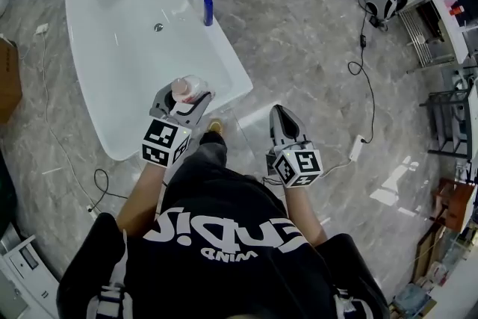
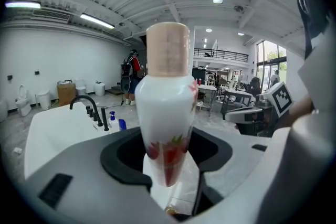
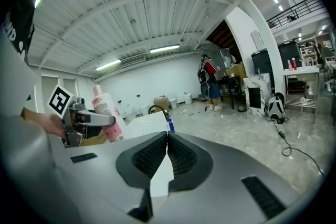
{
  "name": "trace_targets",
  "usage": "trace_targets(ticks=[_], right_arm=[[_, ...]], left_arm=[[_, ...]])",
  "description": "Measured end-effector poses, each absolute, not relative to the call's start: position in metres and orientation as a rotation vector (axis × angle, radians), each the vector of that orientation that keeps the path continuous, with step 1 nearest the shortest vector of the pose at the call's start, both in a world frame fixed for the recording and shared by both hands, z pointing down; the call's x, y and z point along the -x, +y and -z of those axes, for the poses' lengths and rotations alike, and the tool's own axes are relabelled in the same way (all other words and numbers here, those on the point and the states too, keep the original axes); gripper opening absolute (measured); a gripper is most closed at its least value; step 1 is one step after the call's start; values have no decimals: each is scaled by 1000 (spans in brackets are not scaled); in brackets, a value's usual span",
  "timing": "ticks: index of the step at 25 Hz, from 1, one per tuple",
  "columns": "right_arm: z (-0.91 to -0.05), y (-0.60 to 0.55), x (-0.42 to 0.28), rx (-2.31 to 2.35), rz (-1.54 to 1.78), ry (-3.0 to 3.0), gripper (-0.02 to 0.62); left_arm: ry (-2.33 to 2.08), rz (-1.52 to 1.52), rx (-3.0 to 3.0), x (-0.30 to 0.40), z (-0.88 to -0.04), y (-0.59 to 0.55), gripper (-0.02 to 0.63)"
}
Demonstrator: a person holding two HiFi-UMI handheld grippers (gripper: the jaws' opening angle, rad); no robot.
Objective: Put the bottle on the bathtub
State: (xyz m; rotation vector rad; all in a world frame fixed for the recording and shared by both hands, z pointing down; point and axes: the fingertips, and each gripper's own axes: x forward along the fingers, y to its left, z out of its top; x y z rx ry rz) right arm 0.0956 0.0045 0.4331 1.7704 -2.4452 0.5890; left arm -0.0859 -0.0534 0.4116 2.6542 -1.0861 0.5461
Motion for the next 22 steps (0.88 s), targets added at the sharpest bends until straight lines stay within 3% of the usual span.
trace_targets(ticks=[11,22], right_arm=[[-441,-81,-106,-1805,-636,-2388,25],[-492,-146,-120,-1715,-695,-2377,25]], left_arm=[[-1058,-584,-2647,67,-434,-147,233],[-1098,-646,-2619,48,-507,-220,233]])
